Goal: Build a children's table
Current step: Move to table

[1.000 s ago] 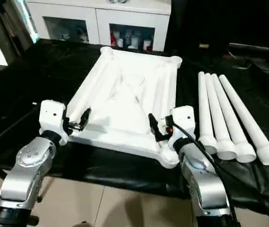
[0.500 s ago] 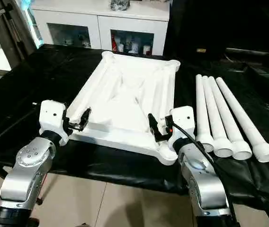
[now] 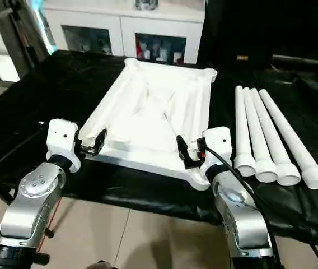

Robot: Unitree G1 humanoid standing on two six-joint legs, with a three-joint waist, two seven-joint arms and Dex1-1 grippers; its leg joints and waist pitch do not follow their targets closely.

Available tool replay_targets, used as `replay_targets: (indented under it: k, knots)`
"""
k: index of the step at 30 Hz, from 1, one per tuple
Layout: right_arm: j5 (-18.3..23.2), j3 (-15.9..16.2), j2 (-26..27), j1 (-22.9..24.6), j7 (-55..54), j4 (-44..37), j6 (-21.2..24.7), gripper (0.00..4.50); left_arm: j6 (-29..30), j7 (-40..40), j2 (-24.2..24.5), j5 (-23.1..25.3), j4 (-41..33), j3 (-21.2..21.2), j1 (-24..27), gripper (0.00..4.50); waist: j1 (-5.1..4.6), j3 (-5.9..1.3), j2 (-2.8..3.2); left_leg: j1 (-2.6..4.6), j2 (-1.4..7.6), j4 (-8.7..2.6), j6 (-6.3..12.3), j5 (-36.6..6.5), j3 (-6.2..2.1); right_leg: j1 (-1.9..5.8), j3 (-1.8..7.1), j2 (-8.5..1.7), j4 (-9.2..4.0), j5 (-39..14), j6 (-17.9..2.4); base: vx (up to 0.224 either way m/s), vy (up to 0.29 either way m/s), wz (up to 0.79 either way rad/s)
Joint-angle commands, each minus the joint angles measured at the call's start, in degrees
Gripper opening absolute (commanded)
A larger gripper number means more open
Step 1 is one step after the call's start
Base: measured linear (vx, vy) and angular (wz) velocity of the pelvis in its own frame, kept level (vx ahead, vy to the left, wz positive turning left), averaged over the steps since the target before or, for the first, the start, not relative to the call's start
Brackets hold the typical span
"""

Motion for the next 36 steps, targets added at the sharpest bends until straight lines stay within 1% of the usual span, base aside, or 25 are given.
replay_targets:
  k: [1, 2, 3, 6, 8, 12, 13, 14, 18, 21, 22, 23, 24, 25, 26, 27, 28, 29, 30, 31, 32, 33, 34, 35, 36]
  knots:
    - [0.1, -0.4, 0.2, 0.0, -0.2, -0.7, 0.5, 4.46, 0.5, -0.2, 0.2, 0.5, -0.5, -0.5, 0.2, 4.50, -0.14, -1.98, -0.02, 0.95, 3.08, -6.22, -2.74, -21.0, -1.84, 1.27, 2.85, -3.56, -6.54, -22.5, -5.8, -0.056, -0.006, -0.01]
    - [0.2, -0.4, 0.2, 0.0, -0.2, -0.7, 0.5, 4.46, 0.6, -0.2, 0.2, 0.4, -0.6, -0.5, 0.3, 4.50, -0.15, -2.20, -0.10, 0.85, 3.06, -6.30, -2.77, -19.9, -1.93, 1.39, 2.91, -3.63, -6.59, -22.0, -5.2, 0.000, 0.000, 0.00]
    - [0.2, -0.5, 0.3, 0.1, -0.2, -0.7, 0.5, 4.46, 0.6, -0.2, 0.2, 0.4, -0.7, -0.5, 0.4, 4.50, -0.14, -2.30, -0.15, 0.54, 3.06, -6.38, -2.52, -18.2, -1.92, 1.50, 2.92, -3.56, -6.46, -20.3, -5.1, 0.000, 0.000, 0.00]
    - [0.2, -0.6, 0.3, 0.1, -0.2, -0.7, 0.5, 4.46, 0.6, -0.2, 0.2, 0.4, -0.7, -0.5, 0.4, 4.50, -0.21, -2.45, -0.16, 0.27, 3.02, -6.33, -2.10, -16.6, -1.87, 1.41, 2.90, -3.42, -6.28, -18.5, -5.3, 0.000, 0.000, 0.00]
    - [0.2, -0.7, 0.2, 0.1, -0.3, -0.6, 0.4, 4.46, 0.6, -0.3, 0.2, 0.4, -0.7, -0.5, 0.4, 4.50, -0.23, -2.59, -0.14, 0.19, 3.04, -6.22, -1.89, -15.4, -1.81, 1.37, 2.95, -3.36, -6.09, -16.0, -5.9, 0.000, 0.000, 0.00]
    - [0.1, -0.9, 0.3, 0.2, -0.4, -0.6, 0.4, 4.46, 0.6, -0.4, 0.2, 0.4, -0.6, -0.7, 0.4, 4.50, -0.34, -2.99, -0.05, -0.10, 3.00, -5.91, -1.09, -11.4, -1.69, 1.66, 2.86, -3.18, -5.35, -8.8, -7.6, 0.000, 0.000, 0.00]
    - [0.1, -0.9, 0.3, 0.2, -0.5, -0.6, 0.4, 4.46, 0.6, -0.4, 0.2, 0.4, -0.6, -0.7, 0.4, 4.50, -0.33, -3.02, -0.02, -0.08, 3.00, -5.85, -0.92, -10.9, -1.66, 1.66, 2.86, -3.18, -5.29, -7.9, -7.9, 0.000, 0.000, 0.00]
    - [0.0, -1.0, 0.3, 0.2, -0.6, -0.5, 0.4, 4.46, 0.5, -0.4, 0.2, 0.4, -0.5, -0.7, 0.3, 4.50, -0.35, -3.26, 0.06, -0.22, 3.01, -5.64, -0.39, -8.5, -1.68, 1.88, 2.77, -3.14, -4.84, -4.2, -8.6, 0.000, 0.000, 0.00]
    - [0.5, -1.3, 0.6, 0.2, -0.6, -0.6, 0.7, 4.46, 0.4, -0.7, 0.1, 0.2, -0.4, -0.8, 0.4, 4.50, -0.39, -3.55, 0.13, -0.20, 2.97, -5.14, 0.90, -4.2, -1.56, 2.03, 2.58, -2.96, -4.21, 3.1, -10.2, 0.000, 0.000, 0.00]
    - [0.9, -1.6, 0.7, 0.3, -0.5, -0.6, 1.1, 4.46, 0.5, -0.7, 0.1, 0.2, -0.5, -0.9, 0.4, 4.50, -0.37, -3.49, 0.05, -0.21, 2.98, -5.10, 1.86, -3.7, -1.44, 2.07, 2.56, -3.04, -4.24, 3.7, -11.0, 0.000, 0.000, 0.00]
    - [1.0, -1.6, 0.8, 0.3, -0.5, -0.6, 1.2, 4.46, 0.5, -0.7, 0.1, 0.1, -0.5, -1.0, 0.5, 4.50, -0.43, -3.73, 0.51, 1.33, 3.47, -4.29, -0.51, -4.2, 0.01, 0.66, 3.78, -2.10, -4.89, 2.3, -10.2, 0.000, 0.000, 0.00]
    - [1.0, -1.7, 0.8, 0.3, -0.5, -0.6, 1.3, 4.46, 0.5, -0.7, 0.1, 0.1, -0.5, -1.0, 0.5, 4.50, -0.09, -3.59, -0.24, 0.35, 2.68, -4.02, -3.55, -1.5, 0.70, 0.50, 4.17, -0.91, -4.46, 5.0, -9.7, -0.009, 0.004, -0.20]
    - [1.0, -1.7, 0.8, 0.3, -0.4, -0.6, 1.3, 4.46, 0.5, -0.7, 0.1, 0.1, -0.5, -1.0, 0.5, 4.50, 0.23, -4.32, -0.47, 0.39, 1.79, -2.62, -6.17, 3.0, 2.06, -0.95, 5.17, 1.25, -4.25, 11.6, -7.8, -0.009, 0.004, -0.20]
    - [1.0, -1.7, 0.8, 0.3, -0.4, -0.6, 1.3, 4.46, 0.5, -0.6, 0.1, 0.1, -0.6, -1.0, 0.5, 4.50, 0.49, -4.56, -0.60, 0.09, 1.28, -2.14, -6.30, 5.1, 2.56, -1.53, 5.28, 2.22, -4.22, 15.7, -7.4, -0.030, -0.003, -0.37]
    - [1.0, -1.8, 0.9, 0.3, -0.5, -0.7, 1.4, 4.46, 0.5, -0.6, 0.1, 0.0, -0.6, -1.1, 0.5, 4.50, 1.07, -5.53, -0.60, -1.83, 0.57, -1.46, -2.82, 13.9, 2.03, -1.29, 4.76, 2.37, -2.66, 29.2, -8.0, -0.057, -0.010, -0.32]
    - [1.0, -1.9, 0.9, 0.3, -0.7, -0.7, 1.4, 4.46, 0.5, -0.7, 0.1, 0.0, -0.6, -1.1, 0.5, 4.50, 1.35, -6.52, -0.54, -2.47, -0.28, 0.55, 1.90, 21.6, 2.53, -2.91, 4.23, 3.30, -2.16, 42.1, -8.9, -0.057, -0.010, -0.32]
    - [1.0, -2.0, 0.9, 0.3, -0.7, -0.7, 1.4, 4.46, 0.5, -0.7, 0.1, 0.0, -0.6, -1.1, 0.5, 4.50, 1.44, -6.61, -1.07, -4.60, -0.88, 0.27, 5.36, 23.9, 1.25, -2.21, 2.97, 2.17, -1.06, 48.0, -10.3, -0.087, -0.014, -0.23]
    - [0.8, -2.0, 0.9, 0.2, -0.8, -0.6, 1.4, 4.46, 0.5, -0.6, 0.0, 0.0, -0.6, -1.0, 0.5, 4.50, 1.57, -7.30, -0.13, -5.68, -0.57, 1.96, 12.53, 25.4, 0.32, -4.45, 1.62, 1.23, -2.21, 51.7, -12.0, -0.129, -0.018, -0.08]
    - [0.8, -2.0, 0.9, 0.2, -0.8, -0.5, 1.4, 4.46, 0.5, -0.6, 0.0, 0.0, -0.6, -1.0, 0.5, 4.50, 1.29, -7.41, -0.19, -6.23, -0.62, 2.31, 14.00, 22.8, 0.17, -4.72, 1.50, 1.05, -2.90, 48.3, -12.5, -0.129, -0.018, -0.08]
    - [0.8, -2.0, 0.8, 0.2, -0.8, -0.5, 1.4, 4.46, 0.5, -0.6, 0.0, 0.0, -0.6, -1.0, 0.5, 4.50, 1.37, -7.01, -0.15, -6.60, -0.43, 2.40, 15.02, 18.5, 0.14, -5.64, 1.28, 0.67, -4.45, 41.4, -12.8, -0.169, -0.008, 0.10]
    - [0.8, -2.0, 0.8, 0.2, -0.8, -0.5, 1.4, 4.46, 0.4, -0.6, 0.0, 0.0, -0.6, -1.0, 0.5, 4.50, 1.58, -6.95, 0.63, -6.46, 0.45, 2.57, 15.85, 10.8, -0.18, -6.68, 0.83, 0.35, -6.76, 23.8, -13.3, -0.090, 0.000, 0.05]
    - [0.7, -2.0, 0.8, 0.1, -0.8, -0.5, 1.4, 4.46, 0.4, -0.6, 0.0, 0.0, -0.6, -1.1, 0.5, 4.50, 1.07, -6.16, 1.05, -6.37, 1.39, 1.60, 15.35, 2.2, -0.32, -7.59, -0.78, 0.51, -9.08, 2.8, -11.3, -0.212, 0.023, 0.07]
    - [0.7, -2.0, 0.8, 0.1, -0.8, -0.5, 1.4, 4.46, 0.4, -0.6, 0.0, 0.0, -0.6, -1.1, 0.5, 4.50, 0.67, -5.69, 1.44, -6.32, 1.85, 0.93, 14.88, -3.1, -0.28, -7.79, -1.95, 0.82, -10.03, -8.3, -8.9, -0.248, 0.060, -0.07]
    - [0.7, -2.0, 0.8, 0.1, -0.8, -0.5, 1.4, 4.46, 0.4, -0.5, 0.0, 0.1, -0.6, -1.1, 0.5, 4.50, 0.02, -4.63, 2.48, -7.35, 5.54, -4.14, 13.94, -15.9, -0.86, -7.06, -4.79, 3.11, -6.13, -22.0, -3.6, -0.375, 0.058, -0.13]
    - [0.7, -2.0, 0.8, 0.1, -0.8, -0.5, 1.5, 4.46, 0.4, -0.4, 0.0, 0.2, -0.5, -1.1, 0.5, 4.50, 0.83, -4.37, 3.37, -8.84, 10.21, -9.65, 13.18, -22.5, -2.30, -4.41, -5.01, 3.61, 4.96, -20.0, -1.3, -0.253, 0.035, -0.15]
